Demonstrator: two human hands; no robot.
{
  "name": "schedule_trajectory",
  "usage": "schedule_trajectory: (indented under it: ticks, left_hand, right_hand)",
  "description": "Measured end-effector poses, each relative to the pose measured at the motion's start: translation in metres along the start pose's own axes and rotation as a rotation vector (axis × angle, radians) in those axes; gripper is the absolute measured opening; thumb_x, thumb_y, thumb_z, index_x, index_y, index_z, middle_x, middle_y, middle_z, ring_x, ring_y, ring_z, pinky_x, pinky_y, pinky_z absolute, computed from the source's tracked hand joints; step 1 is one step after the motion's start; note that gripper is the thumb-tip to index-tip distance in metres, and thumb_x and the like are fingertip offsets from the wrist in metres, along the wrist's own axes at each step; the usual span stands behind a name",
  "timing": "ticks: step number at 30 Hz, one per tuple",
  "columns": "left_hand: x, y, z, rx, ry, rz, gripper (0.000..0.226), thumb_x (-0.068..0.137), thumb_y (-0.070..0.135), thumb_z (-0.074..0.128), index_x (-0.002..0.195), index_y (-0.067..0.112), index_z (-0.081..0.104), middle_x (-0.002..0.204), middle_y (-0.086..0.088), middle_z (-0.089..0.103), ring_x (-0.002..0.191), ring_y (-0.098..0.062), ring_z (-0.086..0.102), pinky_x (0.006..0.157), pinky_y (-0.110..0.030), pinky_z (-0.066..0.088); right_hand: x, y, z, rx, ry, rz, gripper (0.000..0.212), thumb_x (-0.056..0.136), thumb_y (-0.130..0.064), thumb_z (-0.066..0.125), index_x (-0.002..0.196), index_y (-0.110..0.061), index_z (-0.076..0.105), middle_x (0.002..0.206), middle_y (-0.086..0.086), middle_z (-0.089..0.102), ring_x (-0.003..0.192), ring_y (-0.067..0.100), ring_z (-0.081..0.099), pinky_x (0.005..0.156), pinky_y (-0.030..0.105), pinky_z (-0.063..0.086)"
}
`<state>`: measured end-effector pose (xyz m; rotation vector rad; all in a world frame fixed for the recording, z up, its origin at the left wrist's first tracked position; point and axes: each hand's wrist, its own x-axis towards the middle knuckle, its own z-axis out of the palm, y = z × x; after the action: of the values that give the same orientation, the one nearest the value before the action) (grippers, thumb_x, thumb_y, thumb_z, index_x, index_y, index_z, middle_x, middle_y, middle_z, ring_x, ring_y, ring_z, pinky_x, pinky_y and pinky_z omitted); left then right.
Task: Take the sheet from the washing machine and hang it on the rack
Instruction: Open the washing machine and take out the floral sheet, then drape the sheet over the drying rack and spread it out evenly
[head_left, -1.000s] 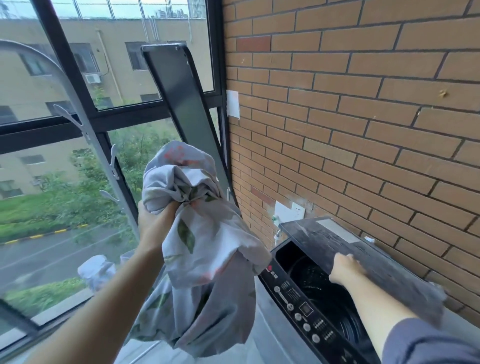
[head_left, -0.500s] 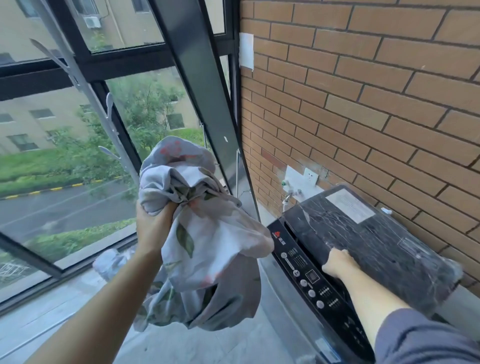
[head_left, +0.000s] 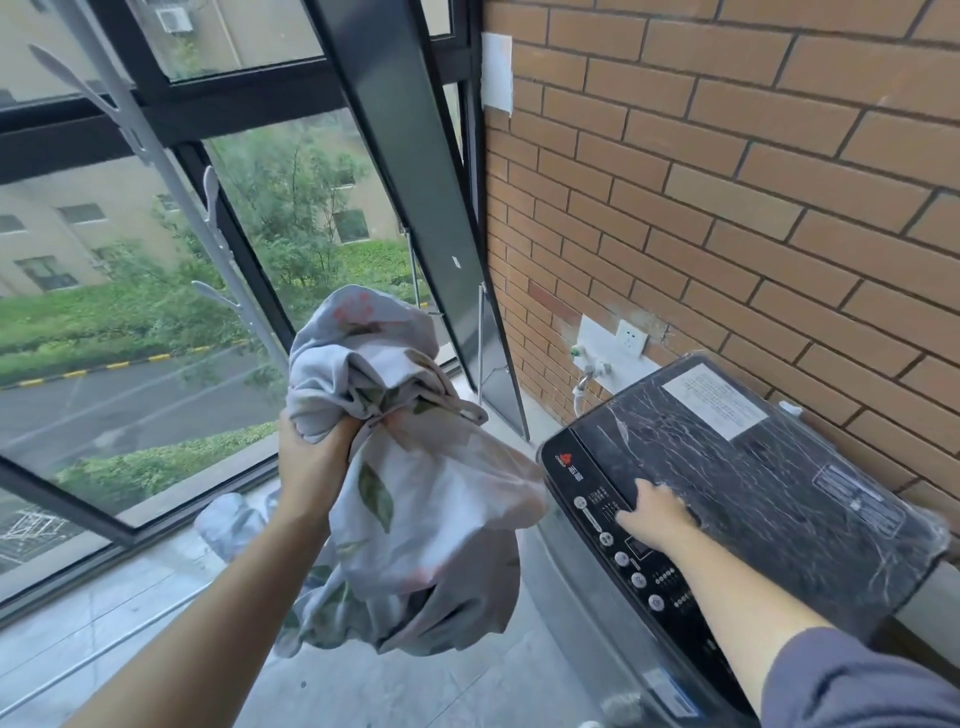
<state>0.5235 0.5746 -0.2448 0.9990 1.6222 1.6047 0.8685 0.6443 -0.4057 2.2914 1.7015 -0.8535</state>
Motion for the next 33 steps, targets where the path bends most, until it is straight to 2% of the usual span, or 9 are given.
schedule_trajectory:
  ticks: [5, 8, 14, 16, 19, 25, 28, 30, 33]
  left_hand:
    - [0.003, 0.004, -0.017, -0.054, -0.065, 0.043, 0.054, 0.085, 0.003, 0.065, 0.074, 0.056, 0.065, 0.073, 0.025, 0.069, 0.067, 0.009, 0.063, 0.061, -0.017, 0.051]
    - [0.005, 0.019, -0.036, -0.079, -0.056, 0.069, 0.039, 0.086, 0.004, 0.065, 0.093, 0.042, 0.061, 0.087, 0.012, 0.070, 0.074, 0.003, 0.066, 0.063, -0.017, 0.053]
    - [0.030, 0.029, -0.084, -0.007, -0.154, 0.058, 0.031, 0.092, 0.002, 0.057, 0.113, 0.025, 0.057, 0.094, 0.003, 0.072, 0.089, -0.008, 0.068, 0.069, -0.008, 0.050]
    - [0.044, 0.014, -0.103, -0.090, -0.211, 0.044, 0.033, 0.097, 0.012, 0.047, 0.124, 0.031, 0.053, 0.102, -0.017, 0.069, 0.104, -0.027, 0.065, 0.079, -0.003, 0.044]
    - [0.030, 0.065, -0.115, -0.012, -0.270, 0.079, 0.045, 0.073, 0.028, 0.073, 0.115, 0.025, 0.058, 0.098, 0.006, 0.073, 0.093, -0.006, 0.068, 0.070, -0.015, 0.052]
    - [0.033, 0.111, -0.146, -0.021, -0.170, 0.106, 0.052, 0.067, 0.035, 0.075, 0.115, 0.020, 0.063, 0.096, -0.001, 0.074, 0.089, -0.014, 0.069, 0.066, -0.024, 0.054]
    - [0.040, 0.135, -0.161, 0.006, -0.074, 0.177, 0.064, 0.056, 0.044, 0.076, 0.113, 0.017, 0.065, 0.099, -0.005, 0.073, 0.090, -0.018, 0.069, 0.069, -0.027, 0.056]
    - [0.045, 0.154, -0.169, 0.039, 0.001, 0.192, 0.048, 0.058, 0.039, 0.076, 0.100, 0.017, 0.068, 0.088, -0.004, 0.071, 0.080, -0.016, 0.066, 0.062, -0.020, 0.054]
    - [0.053, 0.190, -0.176, 0.072, 0.100, 0.236, 0.033, 0.060, 0.037, 0.078, 0.088, 0.023, 0.067, 0.084, -0.001, 0.069, 0.079, -0.014, 0.064, 0.060, -0.017, 0.053]
  right_hand:
    - [-0.045, -0.110, -0.024, 0.485, -0.100, -0.400, 0.076, 0.086, -0.049, 0.060, 0.148, -0.021, 0.026, 0.148, 0.003, 0.035, 0.133, 0.025, 0.039, 0.106, 0.044, 0.036]
    - [-0.091, -0.175, -0.050, 0.663, -0.237, -0.625, 0.067, 0.085, -0.056, 0.057, 0.142, -0.030, 0.034, 0.136, 0.004, 0.050, 0.118, 0.017, 0.053, 0.100, 0.037, 0.043]
    - [-0.158, -0.255, -0.082, 0.725, -0.173, -0.944, 0.034, 0.094, -0.012, 0.056, 0.127, -0.016, 0.052, 0.106, -0.010, 0.061, 0.095, 0.000, 0.058, 0.074, 0.002, 0.044]
    - [-0.167, -0.271, -0.084, 0.726, -0.098, -0.975, 0.016, 0.093, -0.009, 0.056, 0.107, -0.010, 0.063, 0.097, 0.000, 0.065, 0.092, 0.010, 0.059, 0.069, 0.009, 0.048]
    - [-0.178, -0.295, -0.090, 0.838, -0.056, -0.989, 0.017, 0.092, -0.007, 0.058, 0.082, -0.020, 0.063, 0.078, -0.009, 0.064, 0.070, -0.003, 0.060, 0.068, 0.019, 0.048]
    - [-0.198, -0.338, -0.117, 1.010, -0.227, -1.101, 0.030, 0.093, 0.008, 0.050, 0.074, -0.013, 0.062, 0.056, -0.011, 0.064, 0.053, 0.001, 0.059, 0.054, 0.019, 0.048]
    - [-0.214, -0.361, -0.140, 1.012, -0.207, -1.170, 0.024, 0.081, -0.007, 0.059, 0.064, -0.022, 0.065, 0.059, -0.007, 0.059, 0.059, 0.010, 0.054, 0.058, 0.027, 0.043]
    - [-0.229, -0.372, -0.156, 1.039, -0.229, -1.237, 0.007, 0.076, -0.013, 0.061, 0.072, -0.018, 0.065, 0.067, -0.002, 0.062, 0.071, 0.018, 0.057, 0.065, 0.031, 0.045]
    - [-0.250, -0.386, -0.184, 0.991, -0.229, -1.323, 0.018, 0.089, -0.004, 0.057, 0.073, -0.010, 0.056, 0.055, -0.005, 0.056, 0.050, 0.008, 0.053, 0.048, 0.019, 0.044]
